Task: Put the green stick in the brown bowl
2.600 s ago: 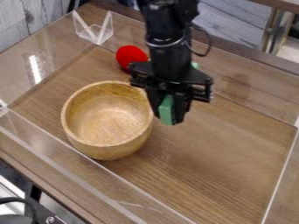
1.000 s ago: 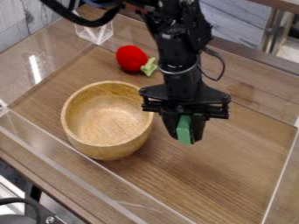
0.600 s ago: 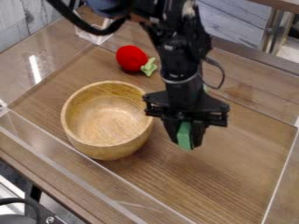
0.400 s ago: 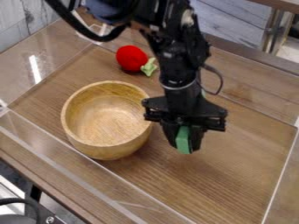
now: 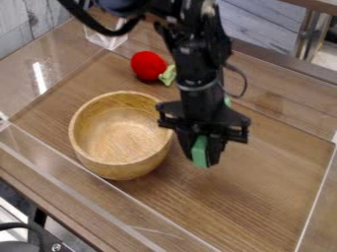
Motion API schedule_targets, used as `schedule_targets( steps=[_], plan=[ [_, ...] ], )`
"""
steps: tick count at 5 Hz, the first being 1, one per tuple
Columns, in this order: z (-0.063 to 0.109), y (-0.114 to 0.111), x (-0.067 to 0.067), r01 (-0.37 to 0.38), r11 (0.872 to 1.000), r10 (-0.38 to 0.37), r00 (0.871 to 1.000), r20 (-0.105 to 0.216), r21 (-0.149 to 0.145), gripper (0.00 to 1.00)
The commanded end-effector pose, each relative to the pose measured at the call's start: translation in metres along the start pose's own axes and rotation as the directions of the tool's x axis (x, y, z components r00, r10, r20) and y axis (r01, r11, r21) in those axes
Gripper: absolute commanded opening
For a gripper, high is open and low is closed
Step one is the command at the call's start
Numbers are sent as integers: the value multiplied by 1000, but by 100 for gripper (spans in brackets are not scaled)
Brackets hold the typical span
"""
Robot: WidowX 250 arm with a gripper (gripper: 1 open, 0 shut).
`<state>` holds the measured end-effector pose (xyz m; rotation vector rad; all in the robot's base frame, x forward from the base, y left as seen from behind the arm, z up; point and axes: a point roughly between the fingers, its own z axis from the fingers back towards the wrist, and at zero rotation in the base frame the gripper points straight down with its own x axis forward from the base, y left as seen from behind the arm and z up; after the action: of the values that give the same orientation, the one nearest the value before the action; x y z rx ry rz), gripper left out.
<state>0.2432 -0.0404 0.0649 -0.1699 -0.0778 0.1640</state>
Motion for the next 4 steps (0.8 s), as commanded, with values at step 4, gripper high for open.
schedule_targets(
  steps=[4],
  plan=[
    [35, 90, -8, 24, 998, -26, 999, 32, 66, 0]
  ],
)
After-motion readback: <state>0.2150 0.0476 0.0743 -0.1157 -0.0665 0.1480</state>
